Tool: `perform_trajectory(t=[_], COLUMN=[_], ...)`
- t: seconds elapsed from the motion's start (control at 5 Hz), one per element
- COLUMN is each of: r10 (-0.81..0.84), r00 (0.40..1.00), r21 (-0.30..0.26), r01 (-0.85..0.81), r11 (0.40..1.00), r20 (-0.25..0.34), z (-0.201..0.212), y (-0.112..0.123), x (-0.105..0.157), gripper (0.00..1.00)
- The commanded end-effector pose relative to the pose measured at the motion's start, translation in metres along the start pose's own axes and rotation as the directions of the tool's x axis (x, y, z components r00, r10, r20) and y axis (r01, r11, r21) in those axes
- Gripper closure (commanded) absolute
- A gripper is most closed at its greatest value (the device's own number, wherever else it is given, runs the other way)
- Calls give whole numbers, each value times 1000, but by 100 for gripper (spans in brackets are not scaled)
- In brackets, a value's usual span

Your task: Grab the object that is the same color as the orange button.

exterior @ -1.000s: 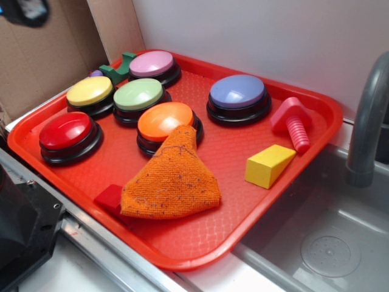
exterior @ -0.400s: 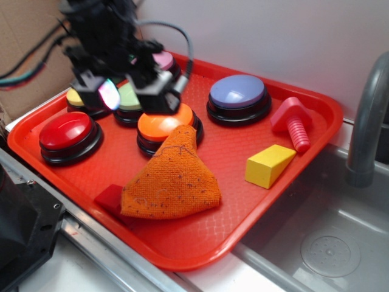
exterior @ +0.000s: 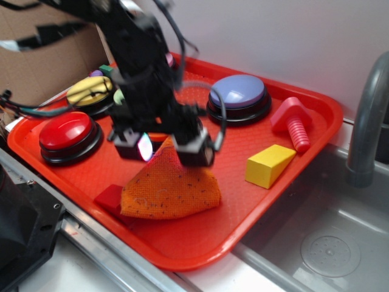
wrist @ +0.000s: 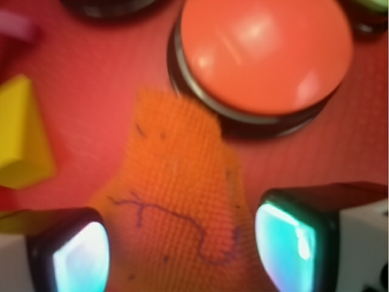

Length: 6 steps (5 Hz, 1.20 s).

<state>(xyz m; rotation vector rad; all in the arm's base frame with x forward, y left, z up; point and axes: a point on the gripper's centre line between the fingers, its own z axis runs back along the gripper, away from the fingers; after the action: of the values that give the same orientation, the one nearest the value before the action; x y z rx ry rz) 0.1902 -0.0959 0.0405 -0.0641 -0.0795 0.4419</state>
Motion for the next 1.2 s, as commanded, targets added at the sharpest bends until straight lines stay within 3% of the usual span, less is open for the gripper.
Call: perform_trajectory(t=[0.0,0.2,0.4,0.6,0.8,1.0], r10=[8,-4,-212,-336,-450,-568], r00=[999,998,977,942,892,822], r21=[-29,-27,-26,15,12,-82], r01=[-6,6,213,336,451,564], r11=[1000,1000,977,942,892,822], r20=[40,65,38,15,-50,-33], z=[-20,-13,18,51,90,133], y=[-12,-11,-18,-19,-24,-20], x=[4,7,14,22,26,24], gripper=[0,100,100,100,100,100])
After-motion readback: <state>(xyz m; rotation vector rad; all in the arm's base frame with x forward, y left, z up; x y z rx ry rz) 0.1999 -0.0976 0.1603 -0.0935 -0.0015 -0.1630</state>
